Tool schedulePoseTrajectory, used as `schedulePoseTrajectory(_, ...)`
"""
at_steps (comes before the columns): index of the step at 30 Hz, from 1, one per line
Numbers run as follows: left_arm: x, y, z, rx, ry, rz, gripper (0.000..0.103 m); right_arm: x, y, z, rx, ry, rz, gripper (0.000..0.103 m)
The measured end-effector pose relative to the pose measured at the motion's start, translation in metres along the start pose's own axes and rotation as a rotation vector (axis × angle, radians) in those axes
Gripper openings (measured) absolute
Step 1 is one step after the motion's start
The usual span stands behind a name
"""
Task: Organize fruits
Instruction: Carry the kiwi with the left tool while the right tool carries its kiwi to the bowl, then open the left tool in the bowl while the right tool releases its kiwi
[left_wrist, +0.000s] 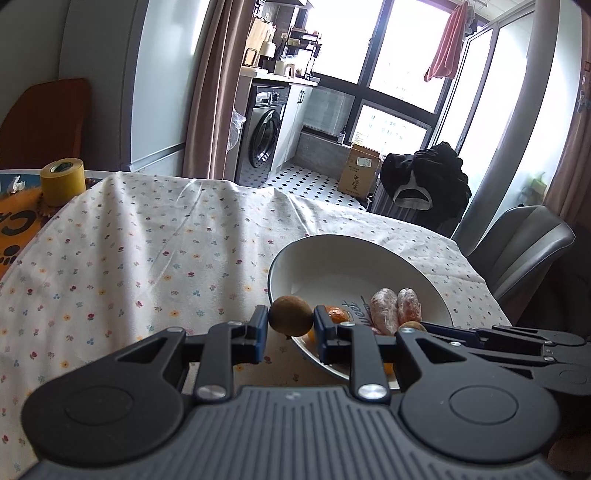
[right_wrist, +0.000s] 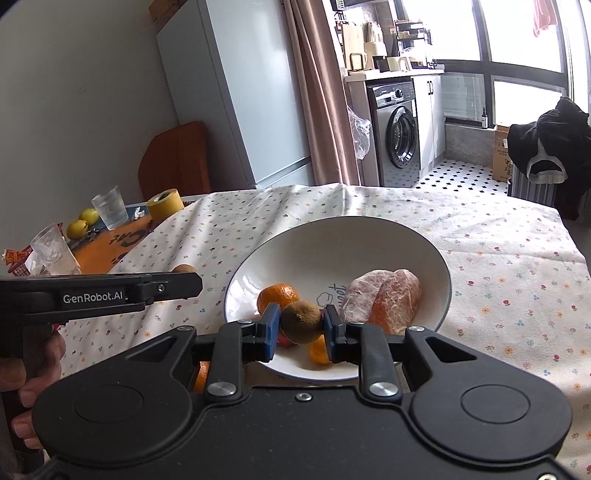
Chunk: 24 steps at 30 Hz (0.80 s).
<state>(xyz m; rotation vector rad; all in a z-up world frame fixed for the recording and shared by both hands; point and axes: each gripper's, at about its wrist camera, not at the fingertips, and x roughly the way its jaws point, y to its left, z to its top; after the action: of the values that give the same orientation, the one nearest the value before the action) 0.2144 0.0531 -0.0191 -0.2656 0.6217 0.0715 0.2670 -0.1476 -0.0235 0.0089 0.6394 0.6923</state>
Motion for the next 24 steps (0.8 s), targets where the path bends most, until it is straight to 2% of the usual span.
schedulePoseTrajectory(6, 0.007, 0.001, 0.003, 0.004, 0.008, 0.006, 0.025, 0.013, 0.006, 0.003, -0.009, 0.016, 0.024, 0.024)
schedulePoseTrajectory(7, 0.009, 0.001, 0.004, 0.006, 0.009, 0.005, 0.025, 0.014, 0.006, 0.003, -0.008, 0.014, 0.029, 0.028)
schedulePoseTrajectory(9, 0.012, 0.0, 0.005, 0.008, 0.013, 0.004, 0.024, 0.015, 0.005, 0.003, -0.003, -0.001, 0.008, 0.031)
schedulePoseTrajectory(24, 0.039, -0.029, 0.017, 0.056, 0.026, -0.046, 0.025, 0.009, -0.036, 0.004, 0.094, -0.014, -0.046, 0.031)
